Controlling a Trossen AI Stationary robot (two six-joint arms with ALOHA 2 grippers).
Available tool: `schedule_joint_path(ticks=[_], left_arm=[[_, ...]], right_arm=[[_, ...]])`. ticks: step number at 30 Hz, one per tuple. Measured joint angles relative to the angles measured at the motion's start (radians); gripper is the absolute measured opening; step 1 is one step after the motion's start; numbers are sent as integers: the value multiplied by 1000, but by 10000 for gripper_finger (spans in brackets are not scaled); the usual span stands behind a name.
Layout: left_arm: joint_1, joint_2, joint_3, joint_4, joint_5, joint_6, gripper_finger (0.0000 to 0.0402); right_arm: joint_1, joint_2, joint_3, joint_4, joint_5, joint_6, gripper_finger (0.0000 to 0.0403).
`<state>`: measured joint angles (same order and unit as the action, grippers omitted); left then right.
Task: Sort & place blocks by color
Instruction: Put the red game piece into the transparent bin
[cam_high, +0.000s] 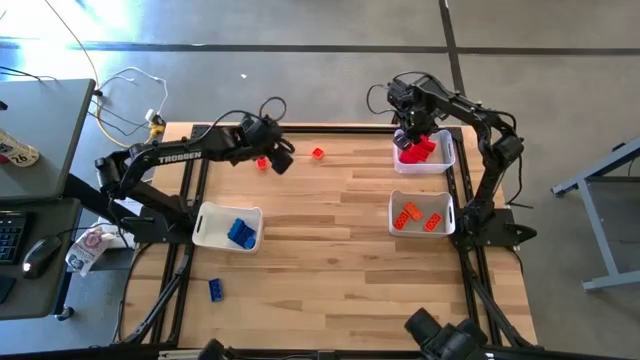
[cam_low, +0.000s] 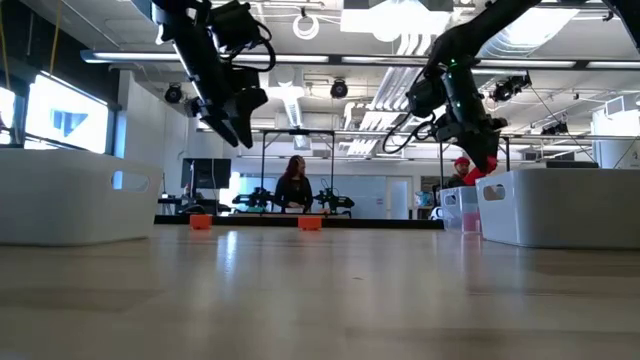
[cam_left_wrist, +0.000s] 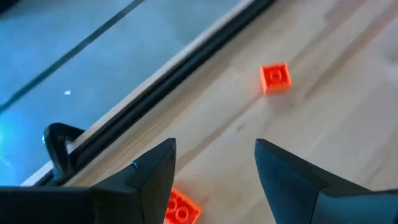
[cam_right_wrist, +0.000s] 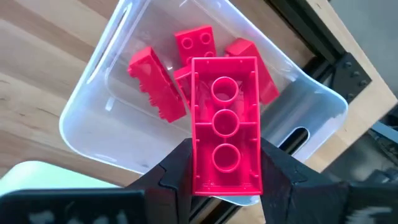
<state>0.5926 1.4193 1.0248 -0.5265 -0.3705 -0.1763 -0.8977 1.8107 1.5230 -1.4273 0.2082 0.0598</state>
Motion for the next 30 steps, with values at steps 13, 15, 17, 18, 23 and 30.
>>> schedule_joint_path(ticks=[13,15,17,18,23,30], left_arm=[[145,50,0,22,88,-89,204],[165,84,0,20,118,-102,204],[181,112,0,19,135,-110,204],[186,127,0,20,141,-113,204],[204,194,0,0,149,-180,204],[205,241,0,-91,128,-284,204]], right_arm=[[-12,0,0,16,-87,-47,121],[-12,0,0,23,-98,-69,125],[-12,0,0,34,-116,-90,127],[-12,0,0,41,-121,-97,127],[-12,0,0,40,-160,-127,129],[2,0,0,87,-138,-198,131]])
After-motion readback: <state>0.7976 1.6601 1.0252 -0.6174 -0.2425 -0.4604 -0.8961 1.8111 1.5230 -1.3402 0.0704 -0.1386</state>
